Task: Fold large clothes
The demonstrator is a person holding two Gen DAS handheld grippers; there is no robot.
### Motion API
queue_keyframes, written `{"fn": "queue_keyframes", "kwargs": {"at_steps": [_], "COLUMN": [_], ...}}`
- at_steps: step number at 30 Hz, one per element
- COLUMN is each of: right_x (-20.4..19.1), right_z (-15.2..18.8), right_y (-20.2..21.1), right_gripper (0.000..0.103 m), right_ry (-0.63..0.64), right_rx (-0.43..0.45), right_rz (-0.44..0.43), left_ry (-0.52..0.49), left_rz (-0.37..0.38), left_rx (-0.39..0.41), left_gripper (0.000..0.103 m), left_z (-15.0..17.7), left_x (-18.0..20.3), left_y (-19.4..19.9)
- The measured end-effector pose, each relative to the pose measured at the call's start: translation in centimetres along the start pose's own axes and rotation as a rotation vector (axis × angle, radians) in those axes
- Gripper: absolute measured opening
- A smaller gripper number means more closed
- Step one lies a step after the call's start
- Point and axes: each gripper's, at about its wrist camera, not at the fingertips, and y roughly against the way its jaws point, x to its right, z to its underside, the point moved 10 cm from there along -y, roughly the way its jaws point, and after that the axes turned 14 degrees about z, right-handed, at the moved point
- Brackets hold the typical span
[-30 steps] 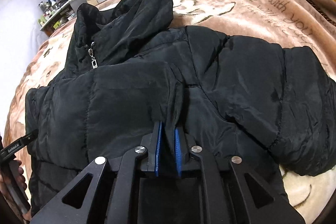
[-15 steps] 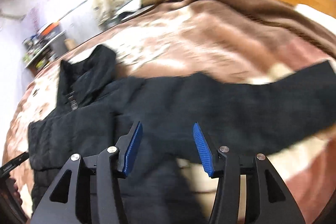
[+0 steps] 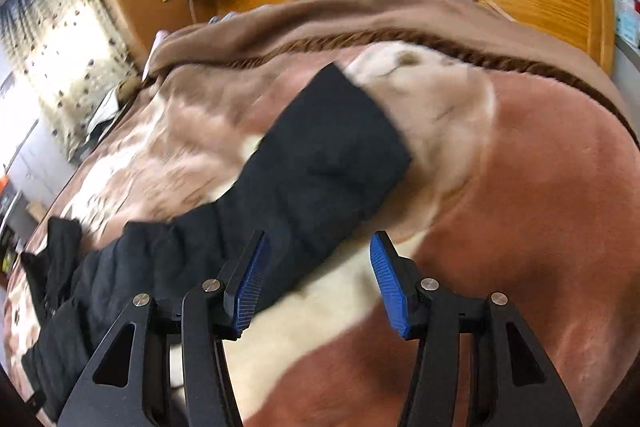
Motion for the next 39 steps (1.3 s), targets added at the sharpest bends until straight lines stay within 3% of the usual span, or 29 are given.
{"fn": "queue_keyframes", "kwargs": {"at_steps": [4, 6, 12, 17, 18, 20, 21, 22, 26, 33, 39], "right_x": [0.9, 1.4, 0.3, 0.2, 0.3, 0.3, 0.2, 0.0, -2.1, -10.0, -18.0], "right_z": [-1.1, -1.9, -2.3, -3.0, -3.1, -3.2, -3.3, -3.5, -4.1, -4.2, -0.9], "right_y": [-0.9, -1.3, -2.9, -3.6, -3.6, -3.4, -2.7, -2.4, 0.6, 8.1, 13.1], "right_gripper": [0.057, 0.057, 0.057, 0.055, 0.039, 0.018, 0.012, 0.007, 0.006, 0.005, 0.005], "right_ry": [-0.043, -0.053, 0.004, -0.029, -0.031, -0.016, -0.015, -0.014, 0.069, 0.170, 0.284], "right_rx": [0.006, 0.035, 0.005, 0.004, 0.006, 0.016, 0.033, 0.044, 0.111, 0.178, 0.171], "right_rz": [-0.008, 0.028, 0.009, -0.006, 0.004, 0.020, 0.002, -0.012, -0.034, -0.286, -0.479], "left_ry": [-0.006, -0.003, -0.008, 0.015, 0.021, 0.032, 0.037, 0.042, 0.060, 0.112, 0.156], "left_rz": [0.014, 0.018, 0.011, -0.006, -0.004, -0.003, 0.000, 0.004, 0.013, 0.043, 0.030], "left_rx": [-0.007, -0.014, -0.049, -0.056, -0.051, -0.045, -0.040, -0.036, -0.023, 0.021, 0.050], "left_gripper": [0.093, 0.093, 0.093, 0.093, 0.093, 0.093, 0.093, 0.093, 0.093, 0.093, 0.093], "left_z": [-0.1, 0.0, 0.8, 1.1, 1.1, 1.0, 0.9, 0.9, 0.8, 0.2, 0.1], "left_x": [1.3, 1.5, 1.1, -0.3, -0.5, -0.9, -1.1, -1.2, -1.6, -2.7, -4.9], "left_y": [-0.7, -1.2, -2.5, -2.5, -2.4, -2.2, -2.0, -1.9, -1.3, 0.7, 2.2]}}
